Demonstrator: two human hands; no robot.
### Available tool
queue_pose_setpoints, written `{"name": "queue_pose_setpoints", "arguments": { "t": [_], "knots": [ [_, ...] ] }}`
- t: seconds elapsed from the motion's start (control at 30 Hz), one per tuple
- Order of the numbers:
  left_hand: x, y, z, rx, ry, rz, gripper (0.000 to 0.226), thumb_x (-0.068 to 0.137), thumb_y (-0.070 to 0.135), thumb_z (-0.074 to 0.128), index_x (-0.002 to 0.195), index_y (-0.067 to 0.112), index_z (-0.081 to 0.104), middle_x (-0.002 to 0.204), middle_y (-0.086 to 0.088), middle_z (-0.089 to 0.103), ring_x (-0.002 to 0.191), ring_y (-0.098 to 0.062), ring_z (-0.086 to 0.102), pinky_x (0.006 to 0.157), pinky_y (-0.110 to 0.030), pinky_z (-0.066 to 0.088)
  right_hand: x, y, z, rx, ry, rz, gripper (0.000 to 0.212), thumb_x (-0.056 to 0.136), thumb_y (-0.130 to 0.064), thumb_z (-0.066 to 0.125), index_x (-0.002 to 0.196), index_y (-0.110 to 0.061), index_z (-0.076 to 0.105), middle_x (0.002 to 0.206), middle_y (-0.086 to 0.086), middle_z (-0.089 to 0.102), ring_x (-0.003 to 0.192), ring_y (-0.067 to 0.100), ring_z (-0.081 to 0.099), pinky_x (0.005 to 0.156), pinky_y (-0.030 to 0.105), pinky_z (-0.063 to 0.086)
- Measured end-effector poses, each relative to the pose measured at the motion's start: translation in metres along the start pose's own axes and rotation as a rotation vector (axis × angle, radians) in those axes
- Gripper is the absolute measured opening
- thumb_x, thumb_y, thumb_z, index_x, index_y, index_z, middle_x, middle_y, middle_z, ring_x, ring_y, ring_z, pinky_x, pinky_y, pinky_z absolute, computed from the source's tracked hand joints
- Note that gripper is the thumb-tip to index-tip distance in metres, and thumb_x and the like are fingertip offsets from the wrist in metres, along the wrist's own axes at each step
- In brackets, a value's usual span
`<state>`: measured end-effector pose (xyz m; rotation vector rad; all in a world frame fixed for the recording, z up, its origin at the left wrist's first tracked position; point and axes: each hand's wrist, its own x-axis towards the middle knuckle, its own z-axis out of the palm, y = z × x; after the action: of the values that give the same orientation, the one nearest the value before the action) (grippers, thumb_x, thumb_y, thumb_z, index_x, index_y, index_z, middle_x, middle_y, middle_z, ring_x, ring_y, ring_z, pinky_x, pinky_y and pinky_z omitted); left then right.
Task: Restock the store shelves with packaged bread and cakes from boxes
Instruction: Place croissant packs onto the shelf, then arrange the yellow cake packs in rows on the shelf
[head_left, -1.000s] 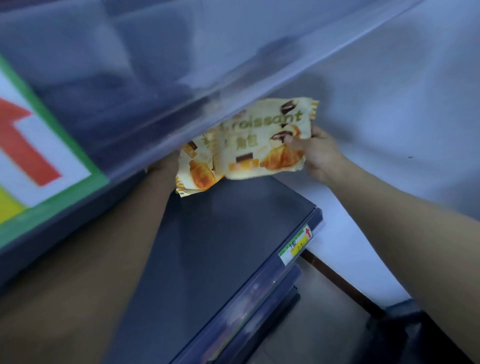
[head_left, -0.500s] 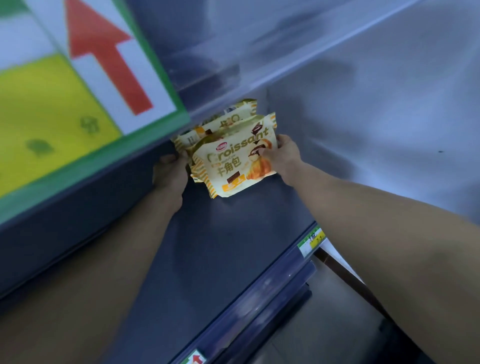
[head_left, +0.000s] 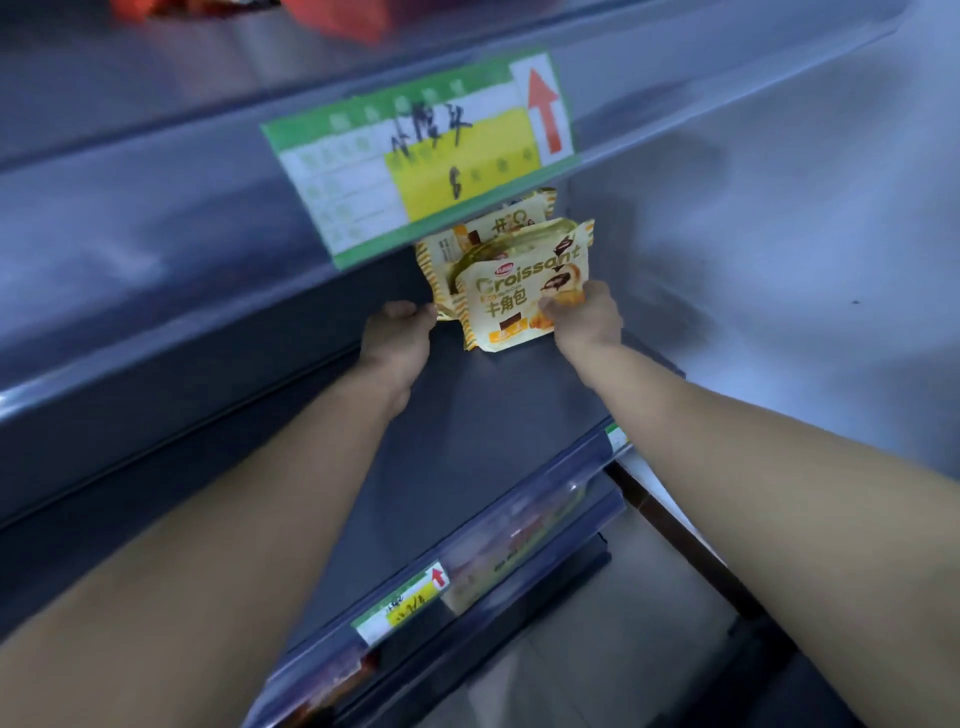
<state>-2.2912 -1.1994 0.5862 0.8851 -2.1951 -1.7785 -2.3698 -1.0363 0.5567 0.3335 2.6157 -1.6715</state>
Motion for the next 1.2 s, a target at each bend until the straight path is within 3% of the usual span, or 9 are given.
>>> {"name": "queue_pose_setpoints", "arguments": {
  "t": [0.2,0.43,0.53,0.63,0.73,0.9,1.0,1.13,1.2],
  "knots": [
    [-0.080,-0.018,-0.071,-0.023,0.012,-0.004,0.038,0.093,0.025,0.056,0.128,0.009,0.051,0.112,-0.009,0.057,0.093,-0.015,0.049,0.078,-0.026,0.039,-0.127,-0.013,0.011,-0.008,-0.251,-0.211,0.033,0.090,-0.022,0.062,0.119,-0.006,0.060,0.107,0.003,0.059,0.101,0.018,0.055,0.080,0.020,0.037],
    [-0.215,-0.103,-0.229,-0.049,0.125,-0.143,0.014,0.095,0.018,0.055,0.107,0.013,0.052,0.083,0.000,0.055,0.085,-0.022,0.052,0.073,-0.031,0.045,-0.313,-0.025,0.067,-0.108,-0.756,-0.369,0.006,0.087,-0.017,0.062,0.092,-0.016,0.066,0.090,0.005,0.068,0.081,0.015,0.062,0.082,0.032,0.051],
    [-0.281,-0.155,-0.293,-0.049,0.188,-0.270,0.013,0.094,0.007,0.052,0.107,0.010,0.054,0.092,-0.006,0.054,0.075,-0.021,0.055,0.063,-0.027,0.040,-0.400,-0.018,0.093,-0.171,-0.947,-0.414,0.007,0.087,-0.015,0.060,0.084,-0.016,0.065,0.083,0.005,0.068,0.080,0.018,0.064,0.081,0.036,0.052],
    [-0.337,-0.210,-0.345,0.047,0.243,-0.408,0.028,0.094,0.001,0.047,0.119,-0.004,0.056,0.101,-0.012,0.055,0.081,-0.021,0.055,0.065,-0.028,0.045,-0.478,0.002,0.119,-0.281,-1.141,-0.457,0.006,0.086,-0.013,0.061,0.086,-0.011,0.067,0.085,0.009,0.068,0.080,0.019,0.061,0.081,0.039,0.051],
    [-0.382,-0.261,-0.379,0.112,0.293,-0.567,0.027,0.093,0.010,0.052,0.116,-0.001,0.059,0.098,-0.012,0.055,0.088,-0.021,0.052,0.069,-0.031,0.047,-0.533,0.029,0.140,-0.432,-1.273,-0.475,0.018,0.088,-0.013,0.062,0.097,0.001,0.068,0.088,0.012,0.065,0.081,0.019,0.056,0.077,0.033,0.046],
    [-0.437,-0.319,-0.397,0.267,0.252,-0.789,0.041,0.092,0.022,0.057,0.124,-0.004,0.054,0.109,-0.014,0.057,0.099,-0.026,0.056,0.081,-0.033,0.044,-0.576,0.068,0.151,-0.686,-1.300,-0.379,0.029,0.090,-0.023,0.063,0.110,-0.002,0.064,0.114,0.012,0.064,0.097,0.023,0.059,0.088,0.032,0.046],
    [-0.452,-0.335,-0.395,0.253,0.207,-0.868,0.043,0.094,0.023,0.056,0.128,-0.003,0.050,0.113,-0.013,0.056,0.096,-0.023,0.051,0.072,-0.031,0.044,-0.583,0.084,0.152,-0.738,-1.274,-0.298,0.029,0.091,-0.019,0.060,0.113,0.000,0.061,0.118,0.016,0.062,0.094,0.022,0.054,0.082,0.029,0.043],
    [-0.458,-0.351,-0.392,0.142,0.216,-0.893,0.039,0.092,0.025,0.057,0.124,0.003,0.052,0.111,-0.010,0.059,0.089,-0.019,0.057,0.074,-0.029,0.050,-0.588,0.092,0.151,-0.666,-1.242,-0.055,0.032,0.095,-0.012,0.053,0.126,-0.002,0.050,0.111,0.007,0.055,0.098,0.021,0.053,0.093,0.036,0.044],
    [-0.456,-0.356,-0.390,0.094,0.235,-0.882,0.042,0.090,0.026,0.060,0.123,0.003,0.053,0.109,-0.009,0.061,0.092,-0.020,0.061,0.078,-0.030,0.053,-0.591,0.093,0.145,-0.639,-1.233,0.133,0.039,0.096,-0.011,0.051,0.134,-0.001,0.043,0.117,0.008,0.051,0.114,0.024,0.052,0.104,0.037,0.040]
  ]
}}
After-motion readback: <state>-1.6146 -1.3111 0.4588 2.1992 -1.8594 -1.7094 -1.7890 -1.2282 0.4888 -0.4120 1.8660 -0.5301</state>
